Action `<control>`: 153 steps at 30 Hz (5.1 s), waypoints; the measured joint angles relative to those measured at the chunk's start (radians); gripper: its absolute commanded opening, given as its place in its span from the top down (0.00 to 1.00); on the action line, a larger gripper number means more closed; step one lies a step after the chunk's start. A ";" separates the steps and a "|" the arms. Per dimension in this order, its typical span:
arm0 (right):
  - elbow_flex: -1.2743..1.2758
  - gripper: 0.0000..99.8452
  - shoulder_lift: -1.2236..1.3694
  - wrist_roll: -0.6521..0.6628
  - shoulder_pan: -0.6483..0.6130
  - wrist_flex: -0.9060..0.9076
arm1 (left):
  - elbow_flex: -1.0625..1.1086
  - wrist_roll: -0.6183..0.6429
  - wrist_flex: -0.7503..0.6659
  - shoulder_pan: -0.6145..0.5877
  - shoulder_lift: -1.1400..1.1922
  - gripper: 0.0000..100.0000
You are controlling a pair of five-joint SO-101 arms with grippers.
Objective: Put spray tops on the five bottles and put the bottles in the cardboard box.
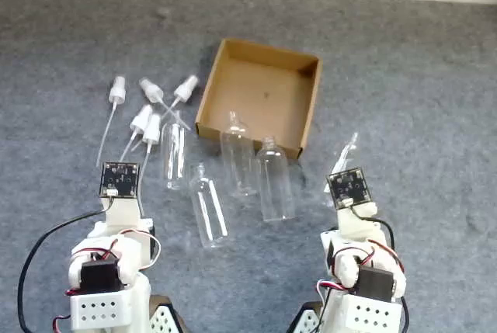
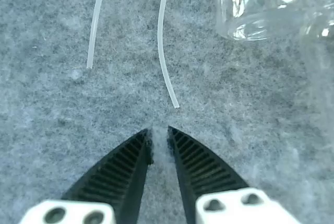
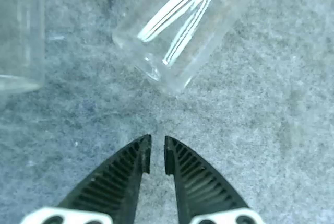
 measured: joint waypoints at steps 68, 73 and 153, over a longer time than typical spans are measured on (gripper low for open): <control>0.000 0.98 0.000 0.000 0.000 0.000 | 0.000 0.000 0.000 0.000 0.000 0.99; 0.000 0.98 0.000 0.000 0.000 0.000 | 0.000 0.000 0.000 0.000 0.000 0.99; -1.372 1.00 1.921 0.126 0.084 -0.023 | 0.000 0.000 -0.318 -0.232 0.000 0.99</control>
